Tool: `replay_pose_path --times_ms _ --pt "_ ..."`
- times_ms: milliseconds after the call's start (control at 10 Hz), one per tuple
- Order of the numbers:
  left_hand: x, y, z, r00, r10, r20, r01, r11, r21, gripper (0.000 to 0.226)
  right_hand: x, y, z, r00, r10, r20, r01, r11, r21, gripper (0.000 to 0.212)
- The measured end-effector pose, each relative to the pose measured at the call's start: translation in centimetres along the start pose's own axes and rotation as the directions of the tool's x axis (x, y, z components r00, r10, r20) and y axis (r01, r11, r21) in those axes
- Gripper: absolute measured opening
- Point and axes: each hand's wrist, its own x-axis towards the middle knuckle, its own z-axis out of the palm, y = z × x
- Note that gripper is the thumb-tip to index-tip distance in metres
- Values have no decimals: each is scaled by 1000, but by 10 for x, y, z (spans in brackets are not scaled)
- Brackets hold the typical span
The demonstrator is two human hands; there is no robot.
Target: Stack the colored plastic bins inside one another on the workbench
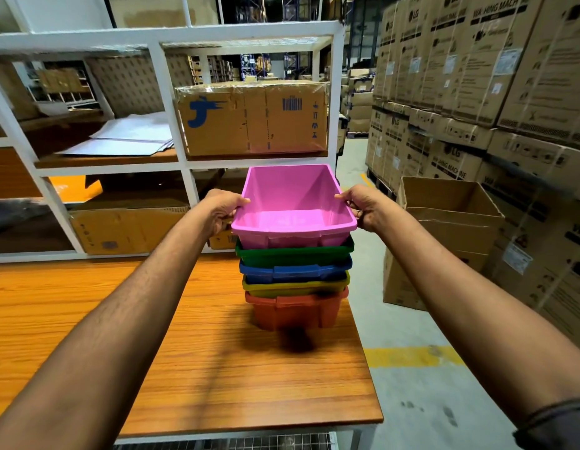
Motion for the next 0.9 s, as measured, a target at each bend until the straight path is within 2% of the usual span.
replay_pose_path --times_ms 200,400,500,600,700,800,900 --pt "-16 4 0 999 32 -11 -32 999 36 26 -5 2 -3 1000 -10 -13 9 999 -48 21" --pt "-30 1 0 997 56 -61 -56 998 3 20 -13 5 -8 998 -45 -37 43 998 -55 21" --pt "-40 -8 2 987 106 -123 -116 990 -75 28 -17 7 -8 980 -185 -79 175 977 -125 14" --pt "-44 -16 -1 975 145 -166 -163 981 -104 36 -24 7 -5 943 -311 -118 280 934 -220 17" --pt "-50 -33 -7 942 224 -251 -253 963 -89 38 -33 12 -1 875 -465 -136 381 833 -401 33" --pt "-60 -39 -15 905 296 -307 -328 943 -58 34 -50 11 6 810 -574 -120 466 755 -461 31" --pt "-72 -48 -34 854 370 -366 -398 918 1 34 -73 13 20 726 -688 1 593 625 -507 20"
